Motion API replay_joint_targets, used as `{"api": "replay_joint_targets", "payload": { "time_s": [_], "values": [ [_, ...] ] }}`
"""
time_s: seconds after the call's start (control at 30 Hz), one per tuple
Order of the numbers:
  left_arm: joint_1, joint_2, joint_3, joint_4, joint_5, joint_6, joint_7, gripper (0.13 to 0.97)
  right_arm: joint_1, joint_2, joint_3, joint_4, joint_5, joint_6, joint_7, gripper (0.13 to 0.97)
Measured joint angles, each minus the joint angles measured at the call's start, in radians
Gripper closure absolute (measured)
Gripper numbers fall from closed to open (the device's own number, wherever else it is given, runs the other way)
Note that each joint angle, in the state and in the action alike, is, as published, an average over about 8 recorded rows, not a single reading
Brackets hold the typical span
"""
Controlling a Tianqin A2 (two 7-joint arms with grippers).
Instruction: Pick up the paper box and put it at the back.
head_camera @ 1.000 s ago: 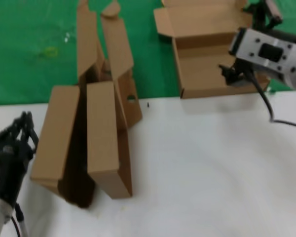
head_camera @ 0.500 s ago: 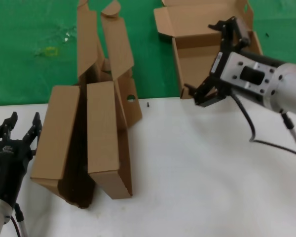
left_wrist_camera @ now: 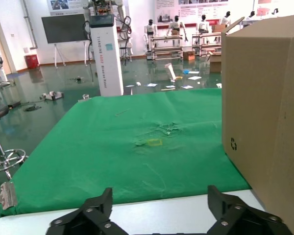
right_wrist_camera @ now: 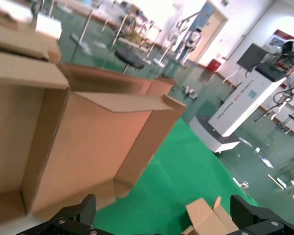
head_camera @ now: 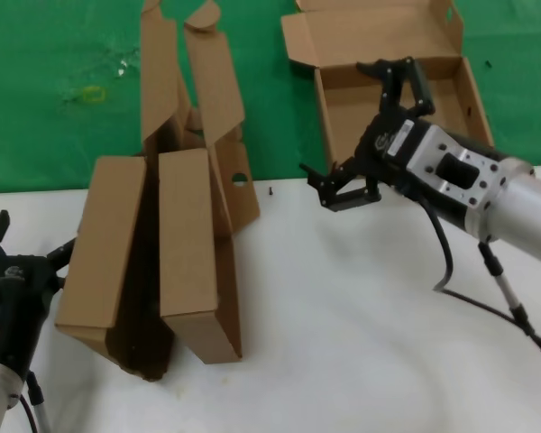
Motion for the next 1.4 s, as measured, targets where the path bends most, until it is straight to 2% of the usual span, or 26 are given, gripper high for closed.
{"api": "replay_joint_targets", "payload": {
  "time_s": [0.13, 0.4, 0.7, 1.0, 1.4],
  "values": [
    [0.000, 0.000, 0.000, 0.000, 0.000, 0.000, 0.000, 0.517, -0.038, -0.004, 0.008, -0.020, 0.077, 0.070, -0.033, 0.129],
    [0.000, 0.000, 0.000, 0.000, 0.000, 0.000, 0.000, 0.317, -0.113, -0.012, 0.024, -0.062, 0.231, 0.211, -0.099, 0.129],
    [0.000, 0.000, 0.000, 0.000, 0.000, 0.000, 0.000, 0.189, -0.198, -0.022, 0.041, -0.107, 0.401, 0.366, -0.171, 0.129],
    [0.000, 0.000, 0.000, 0.000, 0.000, 0.000, 0.000, 0.134, -0.282, -0.031, 0.059, -0.153, 0.573, 0.523, -0.245, 0.129],
    [0.000, 0.000, 0.000, 0.000, 0.000, 0.000, 0.000, 0.132, -0.384, -0.042, 0.080, -0.208, 0.780, 0.711, -0.333, 0.129]
  ]
}}
